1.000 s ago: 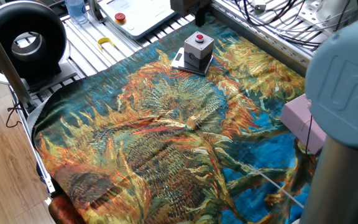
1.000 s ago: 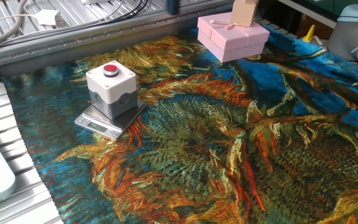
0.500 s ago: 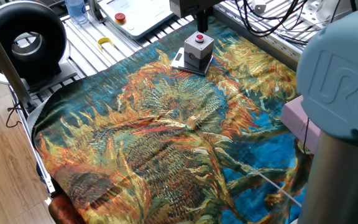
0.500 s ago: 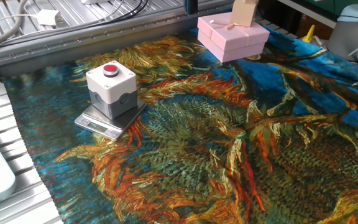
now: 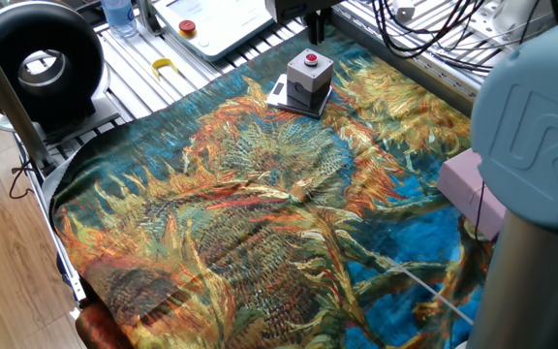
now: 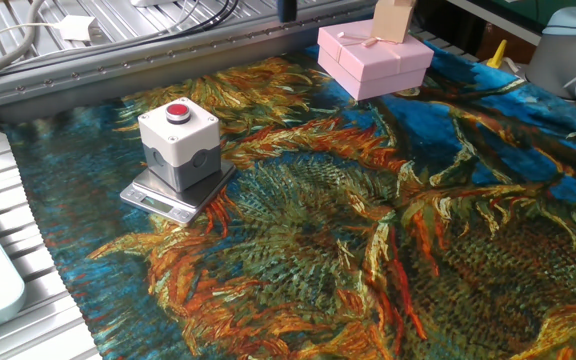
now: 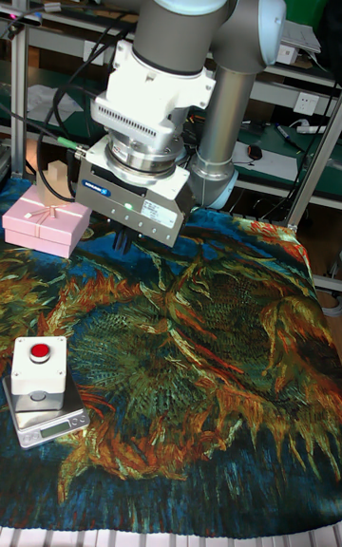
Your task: Remove the object from the scale
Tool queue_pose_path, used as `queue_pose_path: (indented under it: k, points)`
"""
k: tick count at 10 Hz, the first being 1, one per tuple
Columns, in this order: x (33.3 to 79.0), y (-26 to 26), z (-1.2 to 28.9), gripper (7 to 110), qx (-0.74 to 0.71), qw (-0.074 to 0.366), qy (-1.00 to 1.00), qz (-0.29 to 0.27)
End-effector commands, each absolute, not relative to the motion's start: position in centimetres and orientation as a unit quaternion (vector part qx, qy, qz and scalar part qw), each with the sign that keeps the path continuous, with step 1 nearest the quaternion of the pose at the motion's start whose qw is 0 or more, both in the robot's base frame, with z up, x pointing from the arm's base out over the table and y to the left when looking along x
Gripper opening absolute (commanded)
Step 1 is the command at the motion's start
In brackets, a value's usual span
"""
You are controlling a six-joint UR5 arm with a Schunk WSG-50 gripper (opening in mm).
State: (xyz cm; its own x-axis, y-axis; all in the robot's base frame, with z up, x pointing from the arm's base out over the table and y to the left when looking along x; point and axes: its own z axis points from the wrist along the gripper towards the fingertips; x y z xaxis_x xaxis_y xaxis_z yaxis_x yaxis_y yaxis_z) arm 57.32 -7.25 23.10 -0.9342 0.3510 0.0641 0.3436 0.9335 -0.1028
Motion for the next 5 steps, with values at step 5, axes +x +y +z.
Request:
queue_pose_path:
  k: [5]
  points:
    - [58.30, -6.73, 23.10, 7, -0.214, 0.021, -0.976, 0.031]
